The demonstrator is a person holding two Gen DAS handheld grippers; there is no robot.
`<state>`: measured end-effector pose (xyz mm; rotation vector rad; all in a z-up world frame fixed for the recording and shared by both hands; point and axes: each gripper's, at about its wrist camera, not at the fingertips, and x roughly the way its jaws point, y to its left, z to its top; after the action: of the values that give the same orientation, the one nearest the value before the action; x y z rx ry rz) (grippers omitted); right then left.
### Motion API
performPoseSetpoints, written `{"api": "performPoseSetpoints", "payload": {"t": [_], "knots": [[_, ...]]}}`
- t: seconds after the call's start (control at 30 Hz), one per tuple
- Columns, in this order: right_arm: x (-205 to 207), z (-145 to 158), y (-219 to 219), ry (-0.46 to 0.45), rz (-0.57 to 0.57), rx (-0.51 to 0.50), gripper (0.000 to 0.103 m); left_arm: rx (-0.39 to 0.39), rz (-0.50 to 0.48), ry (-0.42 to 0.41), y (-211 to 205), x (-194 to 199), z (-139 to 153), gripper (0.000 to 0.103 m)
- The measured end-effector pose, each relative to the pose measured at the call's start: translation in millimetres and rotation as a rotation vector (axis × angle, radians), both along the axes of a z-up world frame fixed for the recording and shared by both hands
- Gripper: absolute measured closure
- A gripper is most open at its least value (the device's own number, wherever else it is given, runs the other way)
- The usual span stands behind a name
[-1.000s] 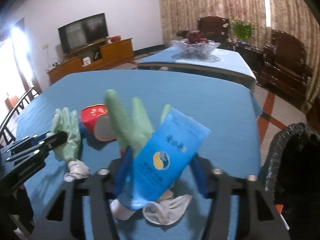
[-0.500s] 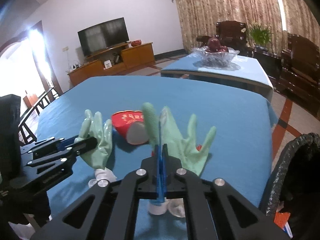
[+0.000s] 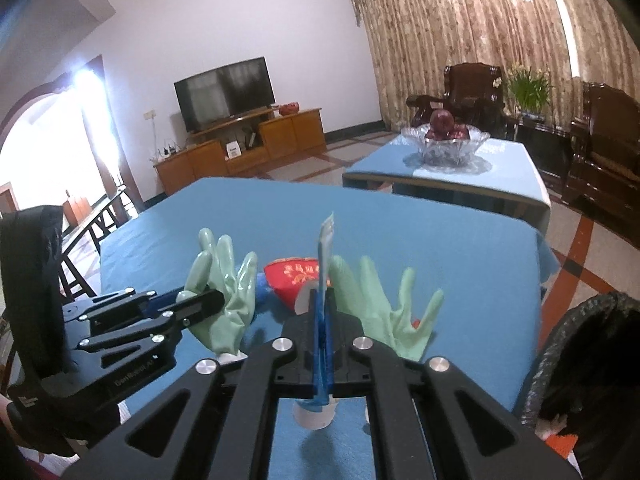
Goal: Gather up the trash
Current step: 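Grasp a green rubber glove with the left gripper while the right gripper grasps the blue tube, then carry the green glove and blue tube over the bin and open both grippers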
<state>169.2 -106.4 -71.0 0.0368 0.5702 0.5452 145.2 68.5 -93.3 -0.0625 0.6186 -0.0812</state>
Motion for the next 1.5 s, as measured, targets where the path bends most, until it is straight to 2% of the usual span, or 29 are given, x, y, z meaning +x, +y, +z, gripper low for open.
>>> {"api": "performPoseSetpoints", "payload": {"t": [0.37,0.57,0.77,1.07,1.33,1.5], "knots": [[-27,44,-35,-0.086,-0.061,-0.008,0.101,0.003,-0.073,-0.074,-39,-13,42,0.088],[-36,58,-66,-0.111,-0.126,-0.023,0.101,-0.018,-0.151,-0.097,-74,-15,51,0.088],[-49,63,-116,-0.114,-0.236,-0.050,0.101,-0.035,-0.253,-0.109,-123,-9,53,0.088],[-59,57,-197,-0.087,-0.417,-0.084,0.101,-0.061,-0.389,-0.126,-207,-1,47,0.088],[-59,36,-255,-0.034,-0.547,-0.103,0.101,-0.071,-0.477,-0.120,-274,10,33,0.088],[-55,16,-279,0.015,-0.596,-0.101,0.101,-0.066,-0.520,-0.073,-308,23,15,0.088]]}}
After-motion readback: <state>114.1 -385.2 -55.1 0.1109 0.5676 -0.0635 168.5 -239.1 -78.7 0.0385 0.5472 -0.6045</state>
